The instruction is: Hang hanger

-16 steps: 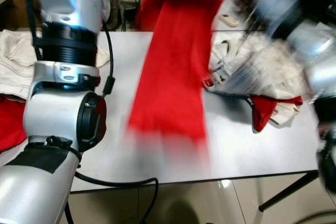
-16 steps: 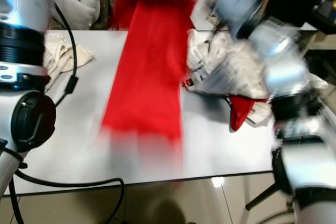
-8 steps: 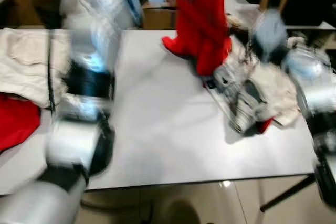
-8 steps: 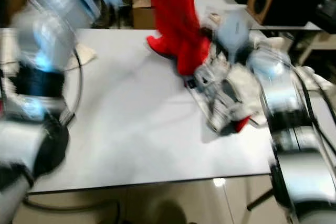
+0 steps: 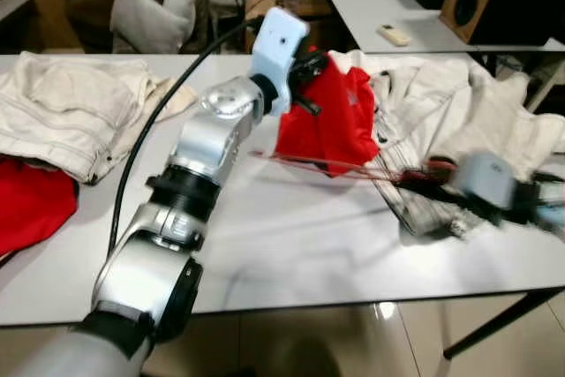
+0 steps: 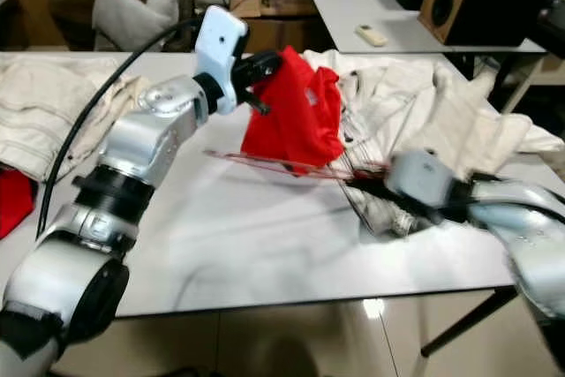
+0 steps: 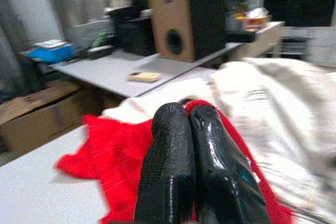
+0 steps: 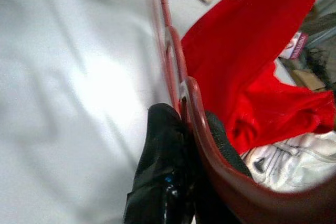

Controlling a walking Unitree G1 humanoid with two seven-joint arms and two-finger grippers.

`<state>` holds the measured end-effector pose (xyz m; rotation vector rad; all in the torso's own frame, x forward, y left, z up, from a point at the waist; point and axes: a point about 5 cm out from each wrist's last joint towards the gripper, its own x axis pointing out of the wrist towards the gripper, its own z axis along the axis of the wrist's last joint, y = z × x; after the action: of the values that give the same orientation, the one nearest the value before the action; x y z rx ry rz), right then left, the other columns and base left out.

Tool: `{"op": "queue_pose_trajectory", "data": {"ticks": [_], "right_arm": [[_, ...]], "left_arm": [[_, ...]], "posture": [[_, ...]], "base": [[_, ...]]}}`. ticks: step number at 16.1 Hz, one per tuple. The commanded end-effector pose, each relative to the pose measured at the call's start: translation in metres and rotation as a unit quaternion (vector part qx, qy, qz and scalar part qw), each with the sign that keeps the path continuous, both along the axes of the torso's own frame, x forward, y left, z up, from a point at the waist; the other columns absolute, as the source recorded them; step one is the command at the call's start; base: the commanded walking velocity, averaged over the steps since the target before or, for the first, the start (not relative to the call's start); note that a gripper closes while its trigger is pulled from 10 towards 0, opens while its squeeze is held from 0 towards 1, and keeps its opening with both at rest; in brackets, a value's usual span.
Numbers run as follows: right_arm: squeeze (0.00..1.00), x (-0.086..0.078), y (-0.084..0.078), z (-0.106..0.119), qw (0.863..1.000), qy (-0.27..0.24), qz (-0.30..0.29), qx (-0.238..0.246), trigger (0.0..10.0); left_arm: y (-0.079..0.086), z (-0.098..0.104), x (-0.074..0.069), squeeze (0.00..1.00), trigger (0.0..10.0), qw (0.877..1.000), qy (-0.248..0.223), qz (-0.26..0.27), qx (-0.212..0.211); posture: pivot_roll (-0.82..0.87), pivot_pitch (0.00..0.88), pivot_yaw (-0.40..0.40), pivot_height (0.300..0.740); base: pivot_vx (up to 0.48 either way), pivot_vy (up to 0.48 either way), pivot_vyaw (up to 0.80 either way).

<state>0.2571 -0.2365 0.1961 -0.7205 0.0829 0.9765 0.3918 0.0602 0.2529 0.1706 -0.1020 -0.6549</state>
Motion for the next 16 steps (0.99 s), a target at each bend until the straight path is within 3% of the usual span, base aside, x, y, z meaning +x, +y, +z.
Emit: {"op": "queue_pose_trajectory", "data": {"ticks": [1, 3, 5, 7, 12, 14, 16], "right_arm": [[0.00, -0.011, -0.004, 0.010, 1.000, 0.010, 0.004, -0.006, 10.0], [0.00, -0.024, -0.011, 0.021, 1.000, 0.020, 0.002, -0.001, 10.0], [0.00, -0.032, -0.018, 0.050, 0.999, -0.003, -0.009, 0.034, 10.0], [0.00, -0.038, -0.022, 0.075, 0.998, -0.031, -0.010, 0.053, 10.0], [0.00, -0.043, -0.038, 0.114, 0.988, -0.076, -0.012, 0.131, 10.0], [0.00, -0.033, -0.041, 0.124, 0.979, -0.110, -0.046, 0.167, 10.0], [0.00, -0.016, -0.033, 0.116, 0.971, -0.134, -0.097, 0.175, 10.0]], "left_arm": [[0.011, 0.005, 0.009, 0.00, 10.0, 0.999, -0.012, 0.044, -0.007], [0.015, -0.009, 0.014, 0.00, 10.0, 0.998, 0.003, 0.053, 0.017], [0.015, -0.045, 0.011, 0.00, 10.0, 0.997, 0.042, 0.034, 0.062], [0.020, -0.071, 0.007, 0.00, 10.0, 0.994, 0.074, 0.036, 0.076], [0.039, -0.112, -0.002, 0.00, 10.0, 0.986, 0.145, 0.065, 0.050], [0.035, -0.124, -0.010, 0.00, 10.0, 0.986, 0.157, 0.025, 0.047], [0.012, -0.122, -0.024, 0.00, 10.0, 0.988, 0.116, -0.068, 0.079]], "posture": [[-0.13, 0.000, 0.050, 0.740], [-0.14, 0.000, 0.059, 0.740], [-0.15, 0.000, 0.075, 0.740], [-0.15, 0.000, 0.079, 0.740], [-0.14, 0.000, 0.068, 0.740], [-0.14, 0.000, 0.062, 0.740], [-0.14, 0.000, 0.064, 0.740]], "base": [[0.000, 0.000, 0.00], [0.000, 0.000, 0.00], [0.000, 0.000, 0.00], [0.000, 0.000, 0.00], [0.000, 0.000, 0.00], [0.000, 0.000, 0.00], [0.000, 0.000, 0.00]]}}
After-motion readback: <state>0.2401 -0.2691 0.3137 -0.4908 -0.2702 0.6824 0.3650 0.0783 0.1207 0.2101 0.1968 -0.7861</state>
